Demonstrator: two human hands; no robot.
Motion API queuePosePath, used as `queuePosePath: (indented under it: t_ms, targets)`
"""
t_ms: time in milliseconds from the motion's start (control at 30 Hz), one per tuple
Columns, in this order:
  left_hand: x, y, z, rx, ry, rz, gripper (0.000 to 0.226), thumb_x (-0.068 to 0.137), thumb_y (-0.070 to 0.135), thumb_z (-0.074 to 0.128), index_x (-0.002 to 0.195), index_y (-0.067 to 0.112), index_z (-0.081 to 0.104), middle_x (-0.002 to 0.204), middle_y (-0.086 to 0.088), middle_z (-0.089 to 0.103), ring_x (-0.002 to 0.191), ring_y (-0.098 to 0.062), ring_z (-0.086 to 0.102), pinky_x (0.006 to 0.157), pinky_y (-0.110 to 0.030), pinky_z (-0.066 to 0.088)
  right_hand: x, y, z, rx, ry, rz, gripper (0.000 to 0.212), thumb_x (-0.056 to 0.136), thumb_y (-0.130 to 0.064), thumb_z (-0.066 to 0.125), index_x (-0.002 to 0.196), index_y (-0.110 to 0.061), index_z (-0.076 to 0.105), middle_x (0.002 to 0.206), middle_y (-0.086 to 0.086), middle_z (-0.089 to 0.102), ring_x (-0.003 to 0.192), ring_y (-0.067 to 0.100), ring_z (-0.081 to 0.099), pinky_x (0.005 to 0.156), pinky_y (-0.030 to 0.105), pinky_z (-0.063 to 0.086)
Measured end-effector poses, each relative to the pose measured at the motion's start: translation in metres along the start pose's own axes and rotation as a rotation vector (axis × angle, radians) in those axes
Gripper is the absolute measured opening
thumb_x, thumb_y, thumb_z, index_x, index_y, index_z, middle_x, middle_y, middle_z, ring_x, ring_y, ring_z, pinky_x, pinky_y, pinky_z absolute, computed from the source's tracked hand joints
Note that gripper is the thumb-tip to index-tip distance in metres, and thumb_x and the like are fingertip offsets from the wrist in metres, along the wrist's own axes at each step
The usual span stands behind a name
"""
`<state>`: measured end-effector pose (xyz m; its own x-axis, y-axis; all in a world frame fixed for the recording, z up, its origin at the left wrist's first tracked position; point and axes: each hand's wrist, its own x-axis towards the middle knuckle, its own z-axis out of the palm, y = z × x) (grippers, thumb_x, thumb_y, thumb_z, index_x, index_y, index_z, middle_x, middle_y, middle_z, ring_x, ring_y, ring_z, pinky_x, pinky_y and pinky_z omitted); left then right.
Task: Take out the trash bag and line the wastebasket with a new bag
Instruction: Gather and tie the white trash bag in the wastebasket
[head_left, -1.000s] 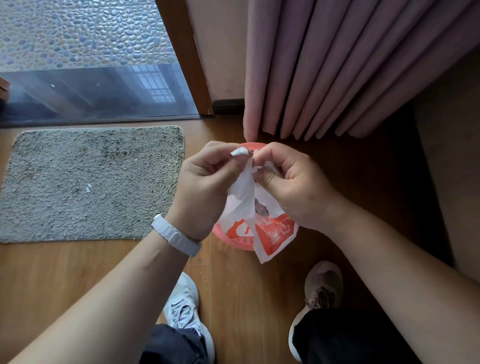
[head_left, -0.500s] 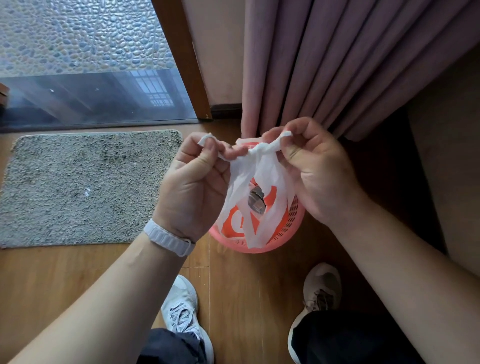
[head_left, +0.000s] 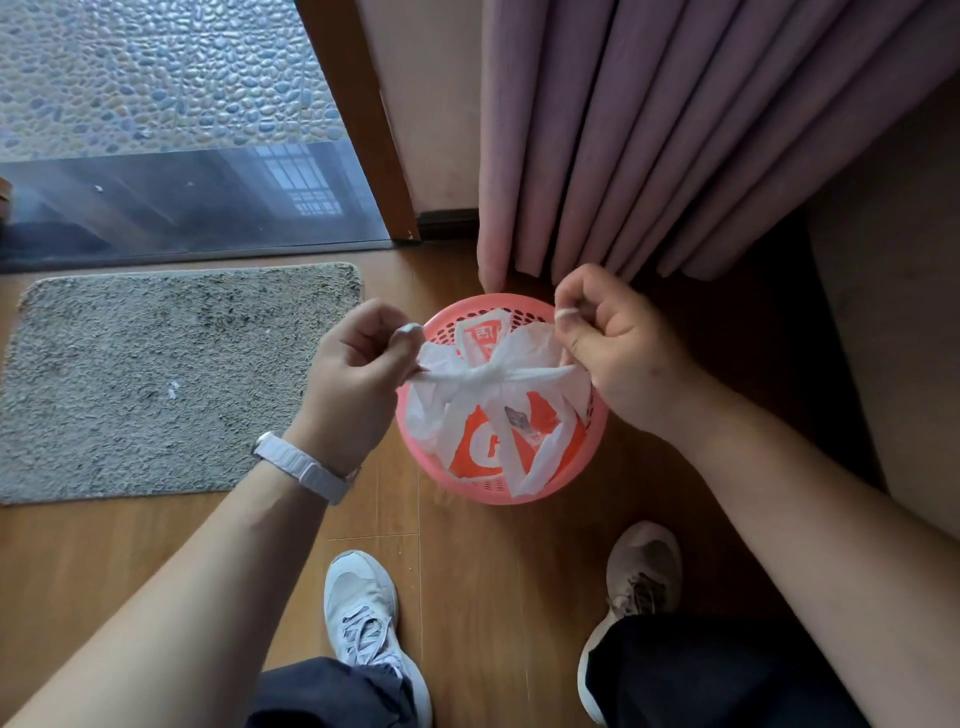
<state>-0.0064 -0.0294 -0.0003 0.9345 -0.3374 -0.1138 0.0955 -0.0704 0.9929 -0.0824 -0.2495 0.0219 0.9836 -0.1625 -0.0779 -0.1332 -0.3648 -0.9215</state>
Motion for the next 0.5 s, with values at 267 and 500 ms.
queuePosePath:
  t_ms: [267, 500]
  targets:
    - [0.005, -0.005, -0.036, 0.134, 0.107, 0.045, 0.026, 0.086, 0.012, 0.057, 0.066, 0.029, 0.059, 0.056, 0.013, 0.055, 0.055, -0.008, 0.050, 0.058, -0.025, 0.045, -0.001, 0.020, -0.017, -0.183, 0.089, 0.052, 0.011, 0.098, -0.009, 0.044, 0.088, -0.012, 0.047, 0.071, -0.009, 0.044, 0.064, 0.002, 0.041, 0.058, 0.018, 0.036]
    - [0.002, 0.000, -0.035, 0.160, 0.130, 0.036, 0.023, 0.087, 0.012, 0.061, 0.069, 0.027, 0.063, 0.058, 0.011, 0.060, 0.060, -0.012, 0.055, 0.067, -0.034, 0.047, -0.001, 0.023, -0.015, -0.186, 0.156, 0.059, 0.015, 0.098, -0.013, 0.046, 0.085, -0.021, 0.048, 0.072, -0.009, 0.051, 0.066, 0.000, 0.049, 0.059, 0.016, 0.040]
